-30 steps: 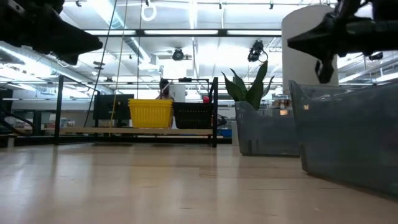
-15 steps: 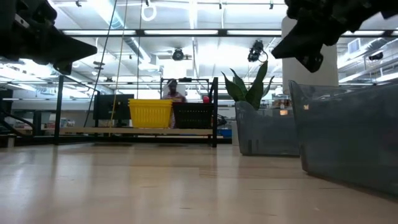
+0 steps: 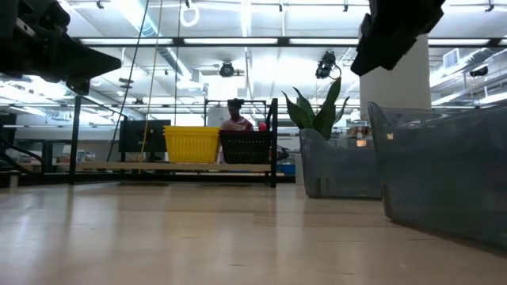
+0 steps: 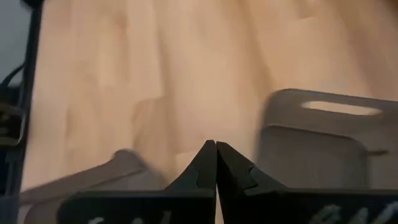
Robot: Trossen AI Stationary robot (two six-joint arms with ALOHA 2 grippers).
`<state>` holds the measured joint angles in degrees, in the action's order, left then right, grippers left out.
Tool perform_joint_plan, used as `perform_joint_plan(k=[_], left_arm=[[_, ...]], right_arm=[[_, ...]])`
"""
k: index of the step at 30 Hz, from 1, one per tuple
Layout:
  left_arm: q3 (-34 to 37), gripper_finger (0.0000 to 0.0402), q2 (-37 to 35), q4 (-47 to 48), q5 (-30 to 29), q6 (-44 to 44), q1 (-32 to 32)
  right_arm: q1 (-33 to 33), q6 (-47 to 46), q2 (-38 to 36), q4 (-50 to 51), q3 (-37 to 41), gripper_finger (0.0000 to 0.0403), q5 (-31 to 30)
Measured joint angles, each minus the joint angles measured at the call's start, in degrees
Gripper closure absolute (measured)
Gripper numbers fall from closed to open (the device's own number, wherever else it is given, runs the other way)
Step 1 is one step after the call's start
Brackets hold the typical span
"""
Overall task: Stack baskets on shelf by color
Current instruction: Stack the left black bin on top of the top black bin
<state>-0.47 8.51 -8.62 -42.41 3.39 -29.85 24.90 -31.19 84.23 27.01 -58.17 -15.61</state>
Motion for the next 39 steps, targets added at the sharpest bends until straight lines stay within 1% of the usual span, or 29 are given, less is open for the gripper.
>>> perform_joint_plan(k=[4, 6, 10, 15, 19, 23, 26, 33, 36, 39], left_arm=[[0.0, 0.0377, 0.2, 0.0, 0.0, 0.4, 0.0], [0.0, 0.0372, 0.2, 0.0, 0.0, 0.4, 0.0], [0.0, 0.0366, 0.2, 0.0, 0.0, 0.4, 0.0], [0.0, 0.0372, 0.2, 0.0, 0.0, 0.4, 0.0], [0.0, 0.0378, 0.2, -0.1, 0.0, 0.4, 0.0], [0.1, 0.0374, 0.2, -0.1, 0.0, 0.4, 0.0], [0.1, 0.0368, 0.2, -0.1, 0.0, 0.4, 0.0], [0.1, 0.0371, 0.2, -0.1, 0.0, 0.4, 0.0], [0.1, 0.0376, 0.2, -0.1, 0.0, 0.4, 0.0], [0.1, 0.0378, 0.2, 0.0, 0.0, 0.4, 0.0]], right_arm=[[1.8, 3.1, 5.6, 1.3, -5.1, 0.0391, 1.0], [2.4, 3.3, 8.2, 3.9, -8.3, 0.0380, 1.7], [3.0, 1.8, 13.4, 14.4, -15.7, 0.0351, 4.2], [4.0, 1.4, 18.2, 25.1, -22.6, 0.0308, 5.0], [4.1, 1.8, 20.4, 27.0, -23.9, 0.0277, 5.1], [4.1, 6.4, 23.0, 27.1, -23.9, 0.0259, 5.8], [4.1, 9.8, 24.9, 27.1, -23.9, 0.0256, 6.2], [2.8, 11.1, 27.5, 26.7, -23.7, 0.0268, 7.9], [2.3, 11.9, 27.9, 26.5, -23.6, 0.0287, 9.5], [2.0, 13.4, 28.3, 26.0, -23.5, 0.0322, 11.4]])
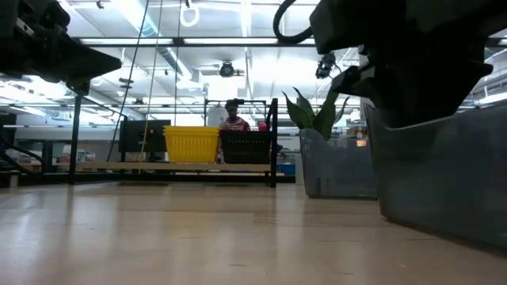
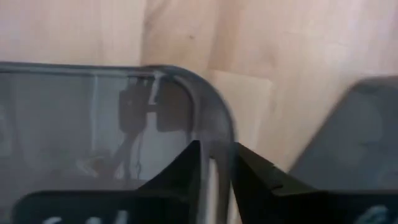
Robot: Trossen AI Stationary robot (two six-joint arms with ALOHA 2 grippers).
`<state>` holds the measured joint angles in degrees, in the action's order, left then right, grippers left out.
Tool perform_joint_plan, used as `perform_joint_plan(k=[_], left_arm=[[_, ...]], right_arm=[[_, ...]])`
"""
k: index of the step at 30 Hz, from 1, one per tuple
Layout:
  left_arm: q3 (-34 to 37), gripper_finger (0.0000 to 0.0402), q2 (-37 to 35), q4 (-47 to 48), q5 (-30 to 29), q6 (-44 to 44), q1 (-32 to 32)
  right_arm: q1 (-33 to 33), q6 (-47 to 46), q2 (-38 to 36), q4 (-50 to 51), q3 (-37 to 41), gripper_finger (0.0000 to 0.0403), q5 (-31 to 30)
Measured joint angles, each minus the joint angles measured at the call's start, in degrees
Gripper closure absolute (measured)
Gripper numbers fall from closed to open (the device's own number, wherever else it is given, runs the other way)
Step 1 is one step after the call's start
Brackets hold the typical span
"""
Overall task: Stack baskets on shelf by color
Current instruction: Stack the left black bin on top of the top black bin
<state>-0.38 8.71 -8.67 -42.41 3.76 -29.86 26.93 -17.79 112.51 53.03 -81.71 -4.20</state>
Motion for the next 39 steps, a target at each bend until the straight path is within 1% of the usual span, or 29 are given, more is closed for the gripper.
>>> perform_joint_plan(k=[4, 5, 9, 13, 18, 22, 27, 31, 37, 39], left_arm=[[0.0, 0.0371, 0.0, -0.1, 0.0, 0.0, 0.0], [0.0, 0.0369, 0.0, -0.3, 0.0, 0.0, 0.0], [0.0, 0.0366, 0.0, -0.4, 0.0, 0.0, 0.0], [0.0, 0.0372, 0.0, -0.4, 0.0, 0.0, 0.0], [0.0, 0.0378, 0.0, -0.4, 0.0, 0.0, 0.0], [0.0, 0.0372, 0.0, -0.4, 0.0, 0.0, 0.0], [0.0, 0.0366, 0.0, -0.4, 0.0, 0.0, 0.0], [0.0, 0.0372, 0.0, -0.4, 0.0, 0.0, 0.0], [0.0, 0.0378, 0.0, -0.4, 0.0, 0.0, 0.0], [0.0, 0.0375, 0.0, -0.4, 0.0, 0.0, 0.0]], right_arm=[[-0.3, 2.6, -0.2, -2.1, 0.0, 0.0385, 1.5], [-0.5, 3.4, -0.5, -2.4, -0.1, 0.0392, 1.9], [-0.9, 7.5, -1.0, -1.4, -2.9, 0.0392, 0.0], [-0.9, 14.4, -1.0, 2.8, -9.0, 0.0396, -3.5], [-0.9, 25.7, -1.1, 10.3, -18.9, 0.0398, -9.7], [-0.9, 34.8, -1.1, 14.6, -26.0, 0.0400, -14.2], [-1.6, 42.4, -1.1, 21.8, -33.7, 0.0400, -20.8], [-3.5, 47.3, -1.1, 29.1, -37.2, 0.0400, -26.0], [-8.0, 53.9, -1.2, 34.7, -37.6, 0.0400, -25.9], [-9.1, 57.0, -1.2, 34.8, -37.6, 0.0400, -25.3]])
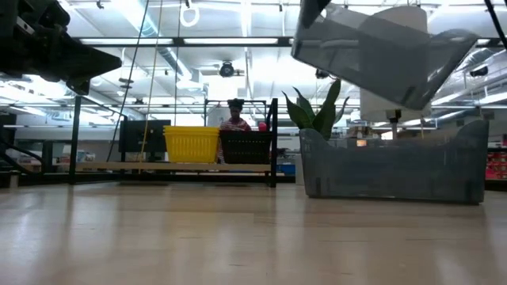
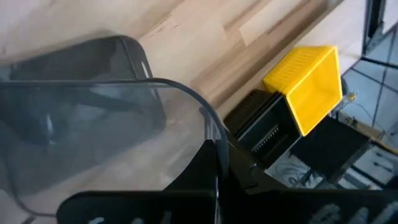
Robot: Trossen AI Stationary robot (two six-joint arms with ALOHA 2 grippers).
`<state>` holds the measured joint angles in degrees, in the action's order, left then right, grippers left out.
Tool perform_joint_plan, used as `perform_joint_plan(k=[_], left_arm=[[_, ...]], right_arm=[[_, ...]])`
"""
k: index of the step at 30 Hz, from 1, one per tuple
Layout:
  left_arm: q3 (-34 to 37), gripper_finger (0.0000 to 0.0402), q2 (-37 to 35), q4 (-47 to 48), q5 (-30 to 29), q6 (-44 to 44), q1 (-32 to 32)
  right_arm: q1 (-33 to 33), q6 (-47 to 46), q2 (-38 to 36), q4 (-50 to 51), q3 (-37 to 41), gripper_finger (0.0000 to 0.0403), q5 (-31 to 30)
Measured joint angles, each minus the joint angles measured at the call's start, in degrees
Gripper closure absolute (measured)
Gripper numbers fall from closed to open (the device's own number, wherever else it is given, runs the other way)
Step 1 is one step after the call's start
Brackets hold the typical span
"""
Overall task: Stack baskets on shelf by color
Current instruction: Stack the left black bin on top of the top black bin
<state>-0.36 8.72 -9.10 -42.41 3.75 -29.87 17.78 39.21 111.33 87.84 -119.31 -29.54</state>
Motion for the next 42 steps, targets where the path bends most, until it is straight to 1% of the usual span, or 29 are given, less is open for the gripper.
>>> perform_joint_plan(k=[3, 6, 8, 16, 21, 25, 30, 35, 38, 42], left_arm=[[0.0, 0.0369, 0.0, 0.0, 0.0, 0.0, 0.0], [0.0, 0.0365, 0.0, 0.0, 0.0, 0.0, 0.0], [0.0, 0.0367, 0.0, 0.0, 0.0, 0.0, 0.0], [0.0, 0.0378, 0.0, 0.0, 0.0, 0.0, 0.0], [0.0, 0.0371, 0.0, 0.0, 0.0, 0.0, 0.0], [0.0, 0.0366, 0.0, 0.0, 0.0, 0.0, 0.0], [0.0, 0.0372, 0.0, 0.0, 0.0, 0.0, 0.0], [0.0, 0.0378, 0.0, 0.0, 0.0, 0.0, 0.0], [0.0, 0.0375, 0.0, 0.0, 0.0, 0.0, 0.0], [0.0, 0.0368, 0.0, 0.0, 0.0, 0.0, 0.0]], right_arm=[[-1.5, 3.5, 0.0, -0.2, 0.0, 0.0401, 1.9], [-2.5, 5.7, 0.1, -0.6, 0.0, 0.0401, 5.1], [-2.9, 6.6, 0.6, -1.2, 0.7, 0.0401, 5.6], [-3.0, 10.7, 0.9, -5.5, 9.8, 0.0401, 9.0], [-3.7, 12.2, 0.9, -7.2, 13.5, 0.0401, 12.4], [-4.5, 13.9, 0.9, -11.8, 16.2, 0.0397, 14.4], [-5.5, 13.1, 0.9, -15.7, 19.3, 0.0383, 17.4], [-6.3, 8.2, 0.9, -18.0, 22.1, 0.0373, 18.2], [-6.7, 6.5, 0.9, -18.7, 23.5, 0.0365, 19.9], [-6.7, 4.7, 0.9, -18.8, 24.7, 0.0350, 20.6]])
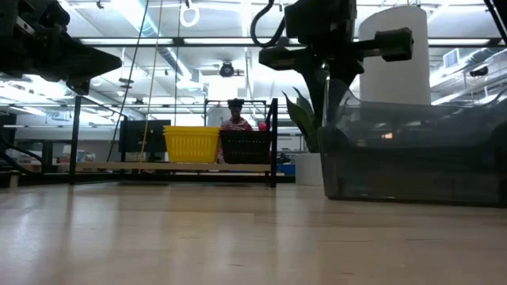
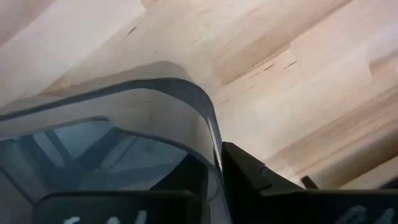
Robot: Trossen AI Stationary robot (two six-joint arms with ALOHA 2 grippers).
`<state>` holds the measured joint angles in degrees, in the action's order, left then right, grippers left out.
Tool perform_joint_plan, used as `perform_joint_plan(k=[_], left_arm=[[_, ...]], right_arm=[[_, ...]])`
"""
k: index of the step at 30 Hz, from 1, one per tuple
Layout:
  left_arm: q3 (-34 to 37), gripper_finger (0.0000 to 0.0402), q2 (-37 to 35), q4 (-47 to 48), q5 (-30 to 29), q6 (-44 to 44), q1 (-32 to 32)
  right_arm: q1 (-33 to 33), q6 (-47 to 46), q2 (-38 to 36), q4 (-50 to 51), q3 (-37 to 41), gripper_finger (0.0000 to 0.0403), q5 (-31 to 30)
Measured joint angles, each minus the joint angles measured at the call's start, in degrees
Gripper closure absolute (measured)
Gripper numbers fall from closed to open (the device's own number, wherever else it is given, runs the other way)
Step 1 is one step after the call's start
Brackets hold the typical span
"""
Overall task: Stack baskets on shelf by color
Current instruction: Stack the left black bin on top of the top black bin, then stack the bottom right black bin on top of the top black bin
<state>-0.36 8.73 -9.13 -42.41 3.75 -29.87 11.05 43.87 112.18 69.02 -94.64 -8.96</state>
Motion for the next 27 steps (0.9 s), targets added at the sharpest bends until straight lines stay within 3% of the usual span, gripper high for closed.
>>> perform_joint_plan(k=[9, 20, 27], left_arm=[[0.0, 0.0374, 0.0, 0.0, 0.0, 0.0, 0.0], [0.0, 0.0368, 0.0, 0.0, 0.0, 0.0, 0.0], [0.0, 0.0372, 0.0, 0.0, 0.0, 0.0, 0.0]], right_arm=[[0.1, -4.6, 0.0, -0.6, 0.1, 0.0312, 0.3], [2.1, -9.6, -3.5, 2.3, 0.1, 0.0260, -5.1], [4.2, -22.4, -8.1, 7.7, 0.0, 0.0255, 0.9]])
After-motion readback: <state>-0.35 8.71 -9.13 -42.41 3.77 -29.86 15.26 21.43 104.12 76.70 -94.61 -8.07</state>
